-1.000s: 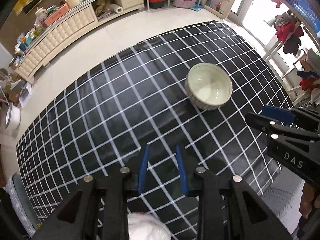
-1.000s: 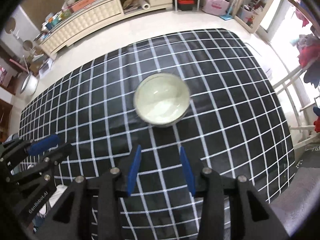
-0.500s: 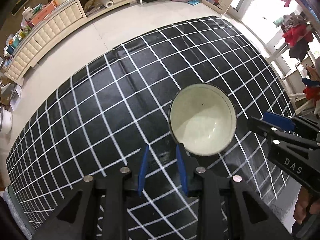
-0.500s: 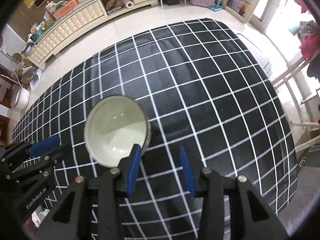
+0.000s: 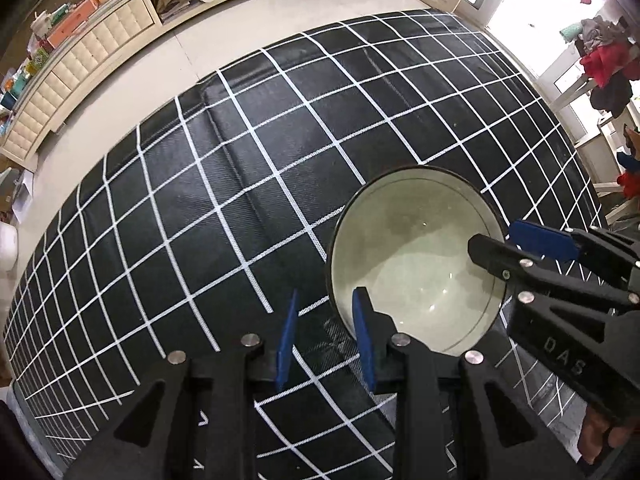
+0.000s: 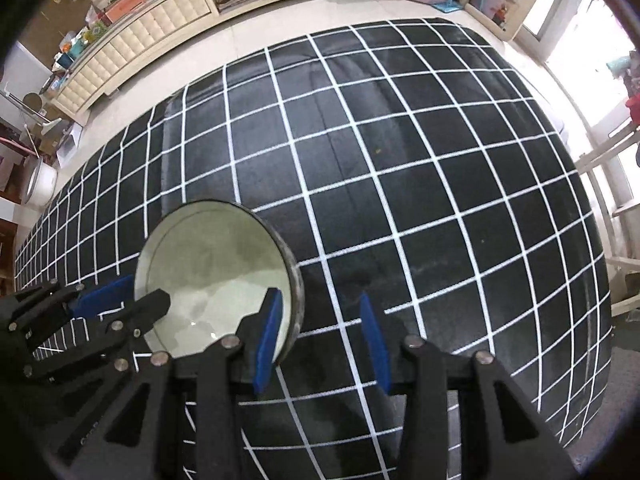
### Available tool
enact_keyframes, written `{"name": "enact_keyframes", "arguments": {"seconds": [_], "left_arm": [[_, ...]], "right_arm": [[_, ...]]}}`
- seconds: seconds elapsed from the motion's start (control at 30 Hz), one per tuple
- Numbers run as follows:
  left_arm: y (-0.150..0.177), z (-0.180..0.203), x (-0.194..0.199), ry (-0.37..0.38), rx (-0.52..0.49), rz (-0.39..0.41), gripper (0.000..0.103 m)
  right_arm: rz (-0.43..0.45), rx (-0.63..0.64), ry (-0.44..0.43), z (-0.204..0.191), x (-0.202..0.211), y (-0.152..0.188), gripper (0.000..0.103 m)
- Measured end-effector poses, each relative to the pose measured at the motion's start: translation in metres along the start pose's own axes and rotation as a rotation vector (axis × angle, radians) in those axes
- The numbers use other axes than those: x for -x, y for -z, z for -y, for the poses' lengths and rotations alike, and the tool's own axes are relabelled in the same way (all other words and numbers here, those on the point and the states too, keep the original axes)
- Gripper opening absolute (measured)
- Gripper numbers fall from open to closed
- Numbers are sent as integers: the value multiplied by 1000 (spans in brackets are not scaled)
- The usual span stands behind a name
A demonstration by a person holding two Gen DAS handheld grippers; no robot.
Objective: Organize plates and bowls
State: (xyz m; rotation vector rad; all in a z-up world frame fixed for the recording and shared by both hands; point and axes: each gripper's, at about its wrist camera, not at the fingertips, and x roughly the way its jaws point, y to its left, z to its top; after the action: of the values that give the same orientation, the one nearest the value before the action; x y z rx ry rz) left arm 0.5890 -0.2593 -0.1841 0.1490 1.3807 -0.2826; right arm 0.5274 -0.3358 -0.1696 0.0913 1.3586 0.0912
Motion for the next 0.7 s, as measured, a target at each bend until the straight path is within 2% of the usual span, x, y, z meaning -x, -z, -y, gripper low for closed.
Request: {"name": "enact_keyframes", "arguments": {"seconds": [0.1,0.17,0.27,0.47,0.7], "left_arm": [[-1,0,-6,11,1,-10,21],[-2,6,-8,8,-26,-20,15],[-2,11,-12,-9,-45,-18,14],[4,7,-10,16,-19,3,14],[24,10,3,-17,-58,13,13]], "right_arm": [[-8,0,-39,-1,-1,2,26],[-8,14,-50,-5,0,4,13],[1,18,-29,-7,2,6,12],[6,-23,-68,-1,1,9,12],[-27,-43,-99,-7,8,35,11]]}}
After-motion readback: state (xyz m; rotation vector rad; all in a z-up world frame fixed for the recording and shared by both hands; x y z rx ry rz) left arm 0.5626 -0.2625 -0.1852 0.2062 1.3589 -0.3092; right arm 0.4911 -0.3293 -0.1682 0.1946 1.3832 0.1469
